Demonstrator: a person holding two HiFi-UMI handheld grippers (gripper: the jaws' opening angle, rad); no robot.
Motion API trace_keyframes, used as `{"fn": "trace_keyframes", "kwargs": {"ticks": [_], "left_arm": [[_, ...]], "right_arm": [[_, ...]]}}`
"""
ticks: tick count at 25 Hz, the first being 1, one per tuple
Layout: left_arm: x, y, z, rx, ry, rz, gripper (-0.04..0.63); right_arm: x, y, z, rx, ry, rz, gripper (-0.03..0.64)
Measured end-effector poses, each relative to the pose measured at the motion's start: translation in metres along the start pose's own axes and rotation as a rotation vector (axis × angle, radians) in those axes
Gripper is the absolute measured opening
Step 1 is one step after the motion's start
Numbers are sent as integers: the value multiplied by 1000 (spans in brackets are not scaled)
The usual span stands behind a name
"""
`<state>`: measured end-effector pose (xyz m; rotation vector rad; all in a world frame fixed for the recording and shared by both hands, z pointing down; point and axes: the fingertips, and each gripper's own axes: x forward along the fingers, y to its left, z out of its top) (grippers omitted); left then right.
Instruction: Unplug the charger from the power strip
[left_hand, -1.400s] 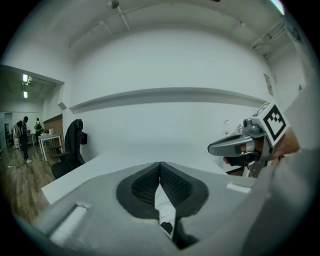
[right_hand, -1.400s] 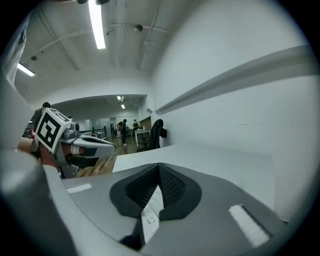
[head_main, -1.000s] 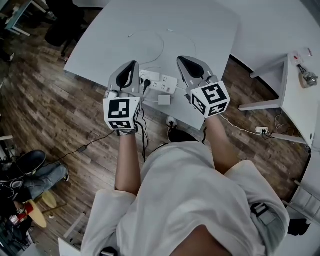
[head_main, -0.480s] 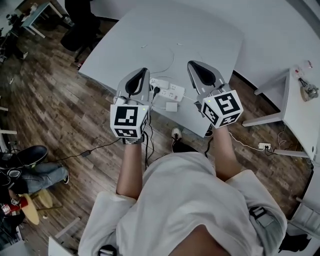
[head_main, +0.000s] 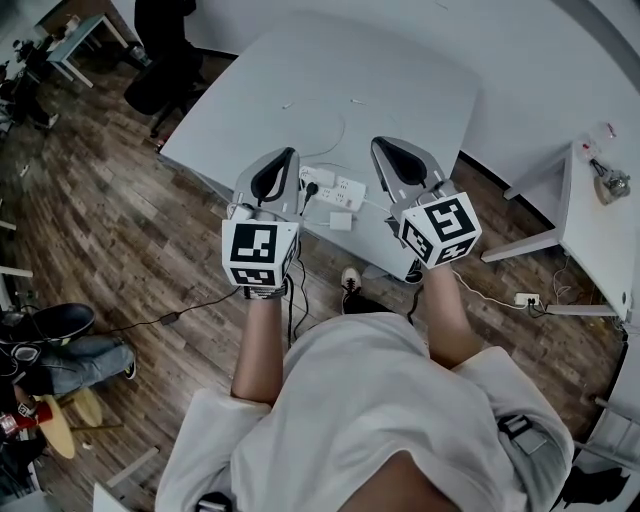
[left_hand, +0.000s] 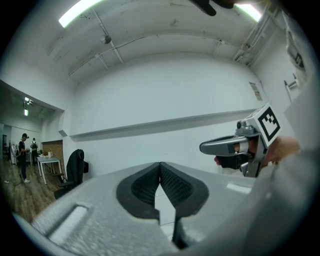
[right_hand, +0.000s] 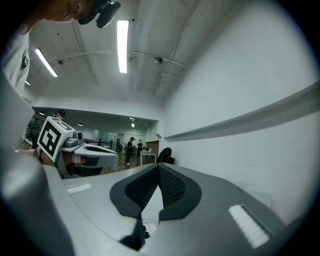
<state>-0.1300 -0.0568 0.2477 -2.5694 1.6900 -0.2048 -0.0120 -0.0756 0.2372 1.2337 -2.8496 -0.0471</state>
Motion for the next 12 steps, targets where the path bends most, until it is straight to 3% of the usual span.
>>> {"fn": "trace_keyframes", "kwargs": {"ticks": [12], "left_arm": [[-1,-14,-2,-7,8,-23,5]], "right_arm": [[-10,5,8,-5,-5,-2,2]]}}
